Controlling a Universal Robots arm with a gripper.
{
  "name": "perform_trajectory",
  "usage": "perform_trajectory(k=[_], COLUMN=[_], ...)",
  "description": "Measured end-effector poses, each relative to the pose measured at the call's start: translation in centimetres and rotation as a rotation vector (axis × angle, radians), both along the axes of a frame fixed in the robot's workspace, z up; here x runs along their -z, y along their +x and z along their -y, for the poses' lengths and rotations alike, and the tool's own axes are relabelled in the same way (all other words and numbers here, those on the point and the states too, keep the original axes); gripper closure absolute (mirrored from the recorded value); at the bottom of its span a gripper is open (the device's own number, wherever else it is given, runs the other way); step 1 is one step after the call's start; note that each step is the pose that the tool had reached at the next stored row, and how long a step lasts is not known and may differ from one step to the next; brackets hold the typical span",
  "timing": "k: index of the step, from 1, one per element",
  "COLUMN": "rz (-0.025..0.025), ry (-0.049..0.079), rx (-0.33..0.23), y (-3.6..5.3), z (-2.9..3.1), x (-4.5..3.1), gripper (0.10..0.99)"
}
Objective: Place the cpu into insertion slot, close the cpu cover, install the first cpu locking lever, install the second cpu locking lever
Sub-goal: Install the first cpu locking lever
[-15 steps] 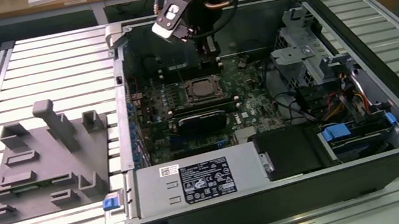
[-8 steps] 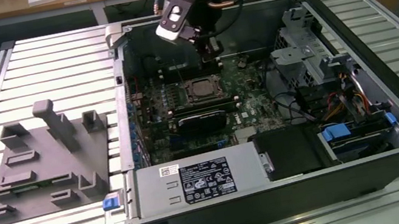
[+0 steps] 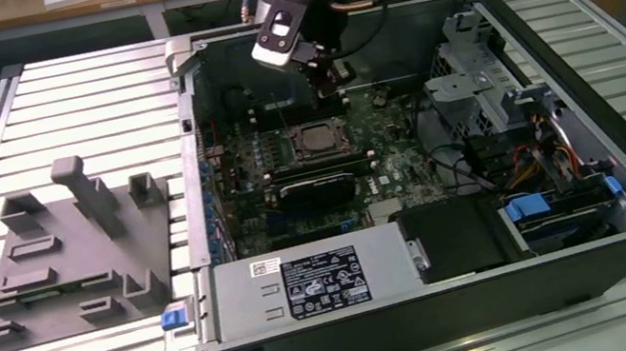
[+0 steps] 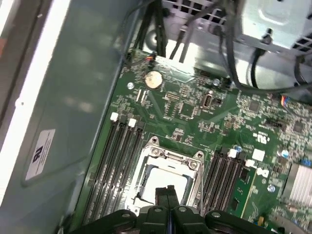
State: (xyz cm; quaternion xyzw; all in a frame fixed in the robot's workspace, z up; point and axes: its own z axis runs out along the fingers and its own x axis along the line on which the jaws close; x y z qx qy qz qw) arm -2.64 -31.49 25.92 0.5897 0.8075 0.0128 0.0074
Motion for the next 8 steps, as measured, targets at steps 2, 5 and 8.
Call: perform_trajectory(k=[2,5,8], rz=[0.0000,0.0000,0.0000], ry=[0.000,-0.001,-0.003], rx=[-0.031,-0.062,-0.086], y=[-0.01,-0.17,-0.37], z=[0.00,0.00,0.00], x=[0.01,0.02,0.02], gripper=[0.980,0.980,0.980])
